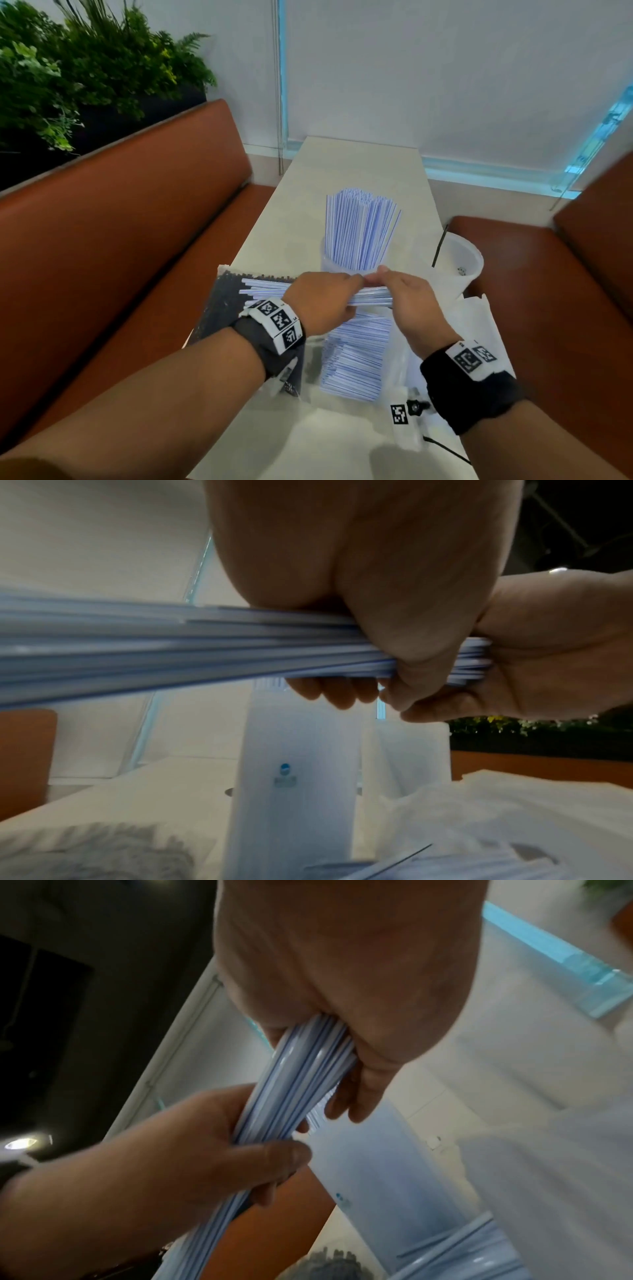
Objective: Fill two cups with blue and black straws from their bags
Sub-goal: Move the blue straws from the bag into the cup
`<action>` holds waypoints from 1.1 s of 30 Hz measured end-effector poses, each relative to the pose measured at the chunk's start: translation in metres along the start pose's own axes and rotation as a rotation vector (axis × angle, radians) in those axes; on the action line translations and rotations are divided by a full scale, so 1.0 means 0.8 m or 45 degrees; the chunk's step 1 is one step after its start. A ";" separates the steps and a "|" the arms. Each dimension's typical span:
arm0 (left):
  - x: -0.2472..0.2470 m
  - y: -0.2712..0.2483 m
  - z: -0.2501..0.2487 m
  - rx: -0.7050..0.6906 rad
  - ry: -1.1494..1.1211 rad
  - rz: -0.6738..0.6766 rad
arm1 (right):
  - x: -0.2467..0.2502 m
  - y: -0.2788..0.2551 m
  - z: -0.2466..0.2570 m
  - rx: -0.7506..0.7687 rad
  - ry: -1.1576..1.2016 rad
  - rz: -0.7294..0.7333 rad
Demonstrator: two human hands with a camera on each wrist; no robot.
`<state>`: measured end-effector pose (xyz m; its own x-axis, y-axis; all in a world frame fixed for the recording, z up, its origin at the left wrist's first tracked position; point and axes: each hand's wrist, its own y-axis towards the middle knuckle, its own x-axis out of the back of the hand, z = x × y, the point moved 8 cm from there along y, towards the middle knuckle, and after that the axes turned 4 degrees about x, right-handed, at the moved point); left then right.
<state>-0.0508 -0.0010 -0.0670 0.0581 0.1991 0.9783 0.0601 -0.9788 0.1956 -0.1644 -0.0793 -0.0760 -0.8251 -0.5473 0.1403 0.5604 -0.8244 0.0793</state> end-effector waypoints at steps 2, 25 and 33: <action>0.015 0.010 0.001 0.051 -0.091 -0.037 | 0.009 0.001 -0.005 -0.088 0.209 -0.099; 0.112 0.027 0.027 0.354 -2.350 -0.852 | -0.029 -0.001 -0.002 -0.211 0.560 0.182; 0.098 0.033 0.026 0.419 -2.333 -0.769 | -0.037 0.001 0.014 0.195 -0.513 0.261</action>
<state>-0.0238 -0.0105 0.0136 0.7433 0.4625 -0.4833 0.6054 -0.7724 0.1920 -0.1387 -0.0620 -0.0690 -0.6195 -0.5721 0.5376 0.7379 -0.6580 0.1502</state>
